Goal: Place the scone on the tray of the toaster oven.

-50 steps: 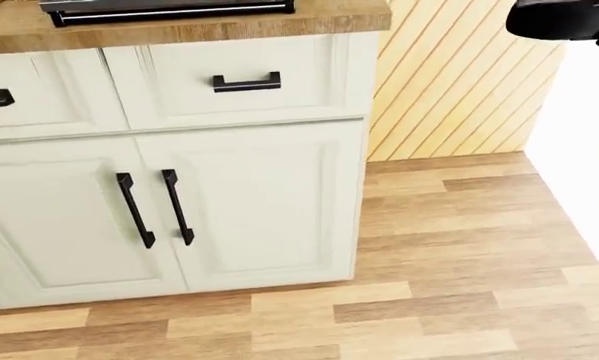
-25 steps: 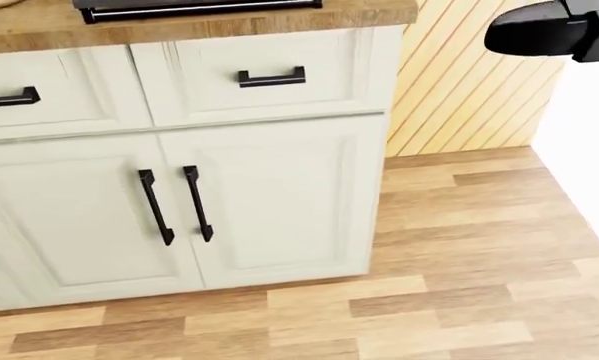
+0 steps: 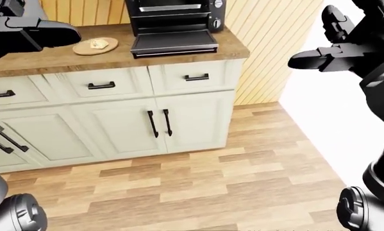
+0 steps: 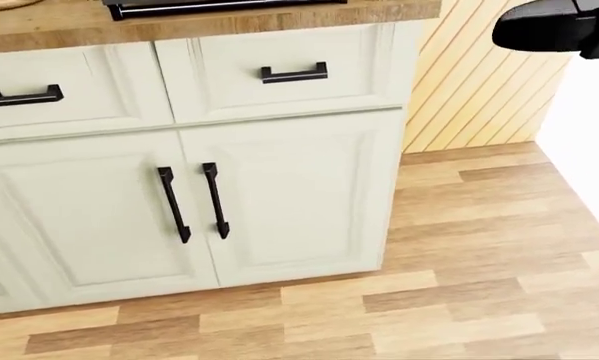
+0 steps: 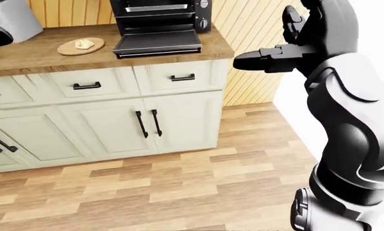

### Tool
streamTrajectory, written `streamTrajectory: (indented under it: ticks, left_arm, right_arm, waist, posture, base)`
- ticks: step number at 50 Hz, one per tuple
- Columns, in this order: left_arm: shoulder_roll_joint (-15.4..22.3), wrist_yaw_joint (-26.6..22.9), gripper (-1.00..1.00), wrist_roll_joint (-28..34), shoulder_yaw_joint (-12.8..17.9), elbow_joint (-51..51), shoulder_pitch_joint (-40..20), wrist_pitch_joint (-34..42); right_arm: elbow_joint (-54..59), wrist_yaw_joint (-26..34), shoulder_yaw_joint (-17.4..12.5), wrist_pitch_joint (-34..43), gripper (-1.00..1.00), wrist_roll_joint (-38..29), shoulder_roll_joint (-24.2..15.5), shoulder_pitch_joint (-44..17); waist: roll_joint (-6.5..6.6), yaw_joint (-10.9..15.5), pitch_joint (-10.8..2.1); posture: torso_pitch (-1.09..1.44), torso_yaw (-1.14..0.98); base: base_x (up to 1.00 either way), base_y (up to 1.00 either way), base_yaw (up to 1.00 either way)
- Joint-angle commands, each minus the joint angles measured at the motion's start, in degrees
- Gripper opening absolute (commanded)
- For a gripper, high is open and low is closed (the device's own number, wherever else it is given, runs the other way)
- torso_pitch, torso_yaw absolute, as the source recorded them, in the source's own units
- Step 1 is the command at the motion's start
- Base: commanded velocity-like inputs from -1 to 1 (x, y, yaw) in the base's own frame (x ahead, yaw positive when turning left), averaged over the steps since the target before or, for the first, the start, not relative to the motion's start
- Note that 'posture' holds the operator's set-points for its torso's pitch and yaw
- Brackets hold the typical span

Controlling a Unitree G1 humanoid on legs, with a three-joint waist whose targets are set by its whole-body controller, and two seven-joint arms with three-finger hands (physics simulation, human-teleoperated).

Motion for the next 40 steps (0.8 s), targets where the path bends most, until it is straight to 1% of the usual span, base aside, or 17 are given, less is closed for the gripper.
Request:
streamTrajectory:
  ticks: [1, 8, 10, 11, 12, 15, 20, 22, 24, 25, 26, 29, 33, 35, 37, 39, 40]
  left_arm:
    - [1.11, 0.50, 1.00, -1.20, 0.42, -1.16, -1.88, -1.54]
    - [1.39, 0.37, 1.00, -0.70, -0.27, -0.78, -0.74, -2.95]
    - [1.47, 0.27, 1.00, -0.63, -0.23, -0.77, -0.90, -2.84]
    - [1.50, 0.23, 1.00, -0.59, -0.19, -0.75, -0.91, -2.86]
    - [1.50, 0.17, 1.00, -0.53, -0.21, -0.71, -0.91, -2.90]
    - [1.21, 0.30, 1.00, -0.71, -0.08, -0.93, -0.85, -2.65]
    - [1.34, 0.13, 1.00, -0.48, -0.13, -0.75, -0.82, -2.81]
    - [1.43, 0.07, 1.00, -0.44, -0.07, -0.71, -0.82, -2.78]
    - [1.59, 0.05, 1.00, -0.47, 0.03, -0.74, -0.87, -2.72]
    - [1.70, 0.01, 1.00, -0.38, 0.04, -0.73, -0.81, -2.76]
    - [1.67, -0.11, 1.00, -0.21, -0.01, -0.59, -0.65, -3.01]
    - [1.80, -0.07, 1.00, -0.34, 0.10, -0.56, -0.91, -2.79]
    - [1.76, -0.13, 1.00, 0.24, -0.03, -0.83, -0.40, -3.14]
    - [1.47, -0.25, 1.00, 0.47, -0.15, -0.93, -0.18, -3.22]
    - [1.28, -0.41, 1.00, 0.78, -0.25, -0.78, -0.15, -3.41]
    - [1.11, -0.55, 1.00, 0.96, -0.33, -0.83, -0.17, -3.38]
    - [1.05, -0.55, 1.00, 0.99, -0.32, -0.87, -0.27, -3.26]
  right_arm:
    - [-1.17, 0.06, -1.51, -1.90, 1.00, -0.74, -1.06, -1.87]
    - [-1.12, 0.48, -1.55, -1.96, 1.00, -1.35, -0.68, -1.77]
    - [-1.40, 0.58, -1.33, -1.81, 1.00, -1.50, -0.58, -1.75]
    - [-1.34, 0.61, -1.31, -1.89, 1.00, -1.62, -0.45, -1.73]
    - [-1.44, 0.67, -1.31, -1.78, 1.00, -1.67, -0.47, -1.78]
    - [-1.34, 0.83, -1.65, -1.69, 1.00, -1.79, -0.52, -1.86]
    - [-1.26, 0.91, -1.63, -1.65, 1.00, -1.92, -0.54, -1.95]
    - [-1.35, 0.83, -1.63, -1.51, 1.00, -1.90, -0.48, -2.01]
    - [-1.49, 0.76, -1.59, -1.39, 1.00, -1.92, -0.42, -2.04]
    - [-1.43, 0.85, -1.49, -1.67, 1.00, -2.09, -0.32, -1.77]
    - [-1.42, 0.85, -1.50, -1.66, 1.00, -2.14, -0.26, -1.75]
    - [-1.48, 0.85, -1.54, -1.45, 1.00, -2.18, -0.28, -1.91]
    - [-1.57, 0.98, -1.56, -1.61, 1.00, -2.37, -0.19, -1.66]
    - [-1.61, 1.11, -1.44, -1.75, 1.00, -2.60, -0.16, -1.50]
    - [-1.67, 1.16, -1.34, -1.65, 1.00, -2.74, -0.15, -1.62]
    - [-1.91, 1.15, -1.27, -1.48, 1.00, -2.82, 0.01, -1.62]
    - [-1.80, 1.22, -1.23, -1.61, 1.00, -2.92, 0.13, -1.56]
  waist:
    - [0.35, -0.49, -1.41]
    - [-3.64, -0.47, -1.24]
    - [-5.72, -0.29, -1.35]
    - [-7.46, -0.20, -1.90]
    - [-5.55, -0.62, -1.45]
    - [-6.19, -0.25, -2.16]
    - [-3.59, -0.03, -1.21]
    - [-1.49, -0.37, -1.23]
    - [2.84, -0.60, -2.32]
    - [0.47, -0.30, -1.71]
    - [1.16, -0.50, -1.50]
    - [-0.59, -0.38, -1.86]
    - [-2.66, -0.48, -1.24]
    - [-4.11, -0.41, -1.15]
    - [-6.68, -0.25, -1.57]
    - [-5.65, -0.58, -1.59]
    - [-6.25, -0.14, -1.62]
  posture:
    - [0.00, 0.00]
    - [0.00, 0.00]
    - [0.00, 0.00]
    - [0.00, 0.00]
    - [0.00, 0.00]
    - [0.00, 0.00]
    - [0.00, 0.00]
    - [0.00, 0.00]
    - [0.00, 0.00]
    - [0.00, 0.00]
    - [0.00, 0.00]
    - [0.00, 0.00]
    - [0.00, 0.00]
    - [0.00, 0.00]
    - [0.00, 0.00]
    - [0.00, 0.00]
    - [0.00, 0.00]
  base:
    - [0.00, 0.19, 0.00]
    - [0.00, 0.18, 0.00]
    - [0.00, 0.18, 0.00]
    - [0.00, 0.18, 0.00]
    - [0.00, 0.18, 0.00]
    - [0.00, 0.18, 0.00]
    - [0.00, 0.18, 0.00]
    - [0.00, 0.18, 0.00]
    - [0.00, 0.18, 0.00]
    - [0.00, 0.17, 0.00]
    - [0.00, 0.18, 0.00]
    - [0.00, 0.18, 0.00]
    - [0.00, 0.18, 0.00]
    - [0.00, 0.18, 0.00]
    - [0.00, 0.18, 0.00]
    - [0.00, 0.18, 0.00]
    - [0.00, 0.19, 0.00]
